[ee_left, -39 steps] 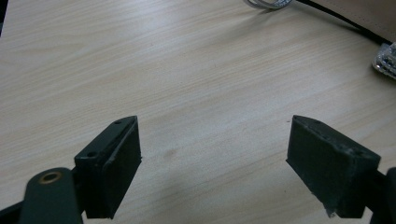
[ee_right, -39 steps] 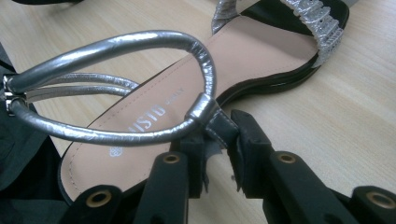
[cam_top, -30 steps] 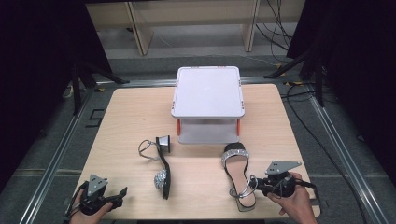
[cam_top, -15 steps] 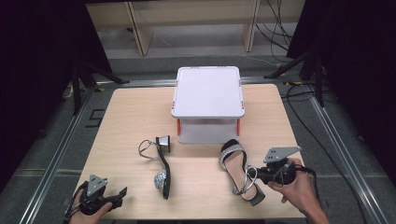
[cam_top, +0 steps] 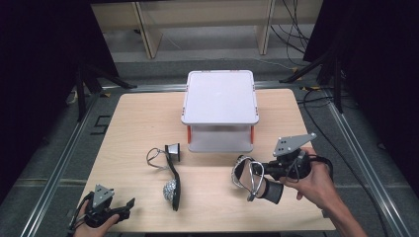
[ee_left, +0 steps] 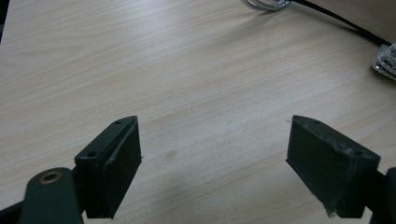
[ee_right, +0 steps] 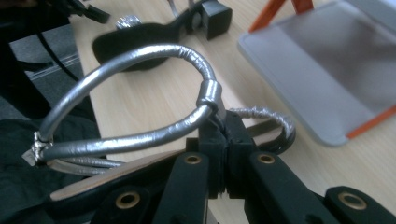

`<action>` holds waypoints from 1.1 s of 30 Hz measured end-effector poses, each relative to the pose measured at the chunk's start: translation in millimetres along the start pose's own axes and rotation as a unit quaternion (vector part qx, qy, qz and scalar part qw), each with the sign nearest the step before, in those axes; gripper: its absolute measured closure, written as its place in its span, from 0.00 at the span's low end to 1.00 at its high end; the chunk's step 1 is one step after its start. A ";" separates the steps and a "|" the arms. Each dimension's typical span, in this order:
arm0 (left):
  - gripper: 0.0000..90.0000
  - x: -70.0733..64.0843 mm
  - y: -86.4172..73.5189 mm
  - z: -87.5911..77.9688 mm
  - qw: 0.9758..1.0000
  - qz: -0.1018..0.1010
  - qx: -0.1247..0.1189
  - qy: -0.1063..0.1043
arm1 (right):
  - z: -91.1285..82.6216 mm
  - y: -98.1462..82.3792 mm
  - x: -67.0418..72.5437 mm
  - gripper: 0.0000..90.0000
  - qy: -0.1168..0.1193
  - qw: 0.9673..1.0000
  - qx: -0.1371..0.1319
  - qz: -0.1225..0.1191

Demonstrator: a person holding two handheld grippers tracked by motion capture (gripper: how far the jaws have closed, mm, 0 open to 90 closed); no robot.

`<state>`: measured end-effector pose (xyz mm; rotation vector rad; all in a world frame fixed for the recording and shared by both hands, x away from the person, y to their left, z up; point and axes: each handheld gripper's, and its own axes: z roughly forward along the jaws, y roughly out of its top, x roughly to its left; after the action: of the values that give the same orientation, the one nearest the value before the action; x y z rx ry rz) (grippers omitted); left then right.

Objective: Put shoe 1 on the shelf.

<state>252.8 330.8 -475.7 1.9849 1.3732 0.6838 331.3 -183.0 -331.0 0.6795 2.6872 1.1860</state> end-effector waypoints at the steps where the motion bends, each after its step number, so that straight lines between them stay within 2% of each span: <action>1: 0.19 -0.1 -0.1 -0.2 1.000 -0.003 -0.002 -0.002 | -1.7 4.9 0.4 0.99 0.002 1.000 -0.002 -0.009; 2: 0.19 -0.1 -0.1 -0.2 1.000 -0.003 -0.002 -0.002 | -1.7 4.9 0.4 0.99 0.002 1.000 -0.002 -0.009; 3: 0.19 -0.3 -0.1 -0.3 1.000 -0.007 -0.007 -0.004 | -5.2 15.2 2.9 0.99 0.003 1.000 -0.006 -0.020; 6: 0.19 0.1 -0.2 0.0 1.000 -0.007 -0.005 -0.004 | -11.7 31.5 7.8 0.99 0.007 0.999 -0.017 -0.027; 11: 0.19 0.8 0.0 -0.1 1.000 -0.005 -0.003 -0.001 | -16.8 60.6 14.9 0.99 0.009 0.998 -0.028 -0.058; 14: 0.19 -0.1 -0.3 -0.5 1.000 -0.014 -0.010 -0.004 | -14.4 77.2 19.9 0.99 0.016 0.997 -0.033 -0.068; 16: 0.19 0.9 -0.1 -0.7 1.000 -0.008 -0.004 0.001 | -10.8 87.4 22.6 0.99 0.021 0.996 -0.034 -0.076; 19: 0.19 0.2 -0.3 -0.7 1.000 -0.012 -0.009 -0.003 | -4.7 103.1 25.5 0.99 0.033 0.995 -0.031 -0.086; 20: 0.19 0.2 -0.3 -0.7 1.000 -0.012 -0.009 -0.003 | -4.7 103.1 25.5 0.99 0.033 0.995 -0.031 -0.086; 21: 0.19 0.1 -0.1 -0.3 1.000 -0.015 -0.010 -0.005 | -1.5 115.6 27.6 0.99 0.039 0.994 -0.031 -0.093; 22: 0.19 0.4 0.1 -0.9 1.000 -0.010 -0.006 0.001 | -0.2 120.1 27.9 0.99 0.044 0.994 -0.034 -0.097; 25: 0.19 0.0 0.3 -1.3 1.000 -0.014 -0.006 0.000 | 3.0 138.4 30.1 0.99 0.051 0.992 -0.035 -0.106; 28: 0.19 0.2 0.9 -0.3 1.000 -0.016 -0.010 -0.003 | 5.1 157.4 31.6 0.99 0.053 0.992 -0.038 -0.109; 29: 0.19 0.3 0.8 -1.2 1.000 -0.013 -0.008 0.000 | 5.3 163.3 32.7 0.99 0.057 0.993 -0.034 -0.097; 30: 0.19 1.0 0.1 -0.8 1.000 -0.011 -0.006 -0.001 | 6.3 168.7 31.0 0.99 0.055 0.991 -0.040 -0.113; 31: 0.19 1.0 0.1 -0.8 1.000 -0.011 -0.006 -0.001 | 6.3 168.7 31.0 0.99 0.055 0.991 -0.040 -0.113; 33: 0.19 1.6 0.5 -0.6 1.000 -0.009 -0.006 -0.001 | 8.5 189.8 28.3 0.99 0.055 0.991 -0.043 -0.111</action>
<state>253.1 332.3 -474.8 1.9598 1.3817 0.6808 375.0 -52.5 -197.1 0.3013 2.6926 1.3055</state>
